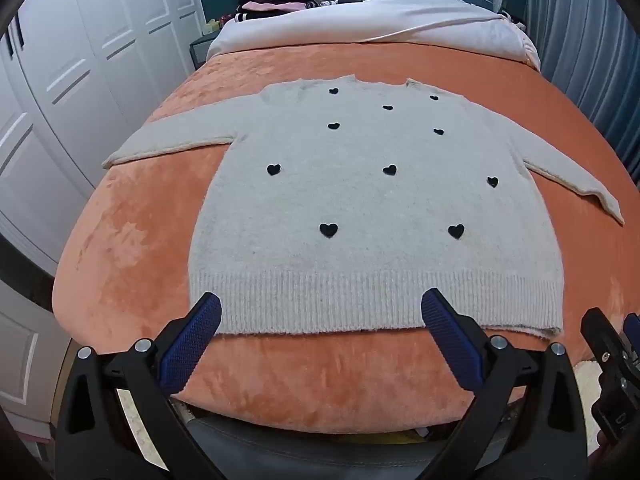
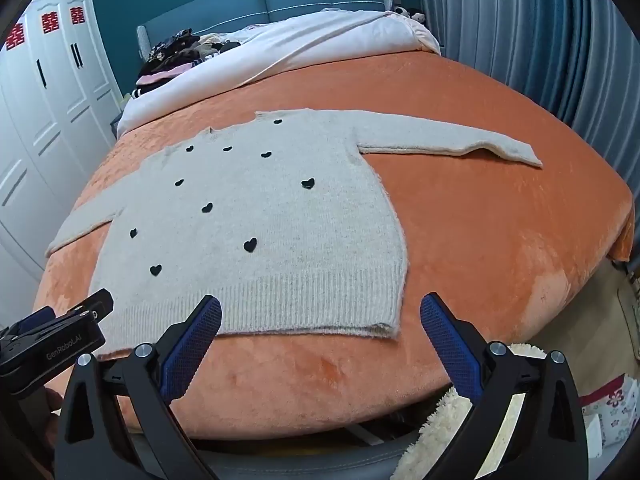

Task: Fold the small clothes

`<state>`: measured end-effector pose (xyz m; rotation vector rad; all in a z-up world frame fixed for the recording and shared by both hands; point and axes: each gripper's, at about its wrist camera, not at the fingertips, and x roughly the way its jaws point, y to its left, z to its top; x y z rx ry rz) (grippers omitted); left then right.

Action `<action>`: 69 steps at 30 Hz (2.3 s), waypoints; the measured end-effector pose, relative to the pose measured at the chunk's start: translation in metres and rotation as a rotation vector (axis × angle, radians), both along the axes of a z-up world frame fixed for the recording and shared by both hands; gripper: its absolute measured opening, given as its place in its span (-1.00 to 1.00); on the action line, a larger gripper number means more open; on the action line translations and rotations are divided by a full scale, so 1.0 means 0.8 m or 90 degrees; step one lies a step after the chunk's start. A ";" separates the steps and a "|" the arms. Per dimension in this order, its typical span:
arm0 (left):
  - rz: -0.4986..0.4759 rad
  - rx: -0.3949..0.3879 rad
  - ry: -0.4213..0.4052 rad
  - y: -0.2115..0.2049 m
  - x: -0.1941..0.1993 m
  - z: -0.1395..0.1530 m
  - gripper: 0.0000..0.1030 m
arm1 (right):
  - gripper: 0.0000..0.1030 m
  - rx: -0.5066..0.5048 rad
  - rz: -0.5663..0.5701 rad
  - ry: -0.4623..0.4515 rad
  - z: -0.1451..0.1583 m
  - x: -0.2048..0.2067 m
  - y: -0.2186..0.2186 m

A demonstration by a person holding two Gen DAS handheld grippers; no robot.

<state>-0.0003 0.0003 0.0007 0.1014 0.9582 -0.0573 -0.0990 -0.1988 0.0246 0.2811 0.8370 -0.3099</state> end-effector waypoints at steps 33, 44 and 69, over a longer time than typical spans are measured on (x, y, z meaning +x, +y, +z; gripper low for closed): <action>-0.008 0.017 -0.006 -0.008 -0.004 0.010 0.90 | 0.90 -0.023 0.011 0.003 0.006 0.001 0.016; -0.017 0.019 -0.009 -0.007 -0.009 0.006 0.90 | 0.90 -0.023 0.018 0.003 0.007 0.002 0.021; -0.026 0.026 -0.011 -0.017 -0.011 0.009 0.90 | 0.90 -0.025 0.029 0.000 0.011 0.008 0.031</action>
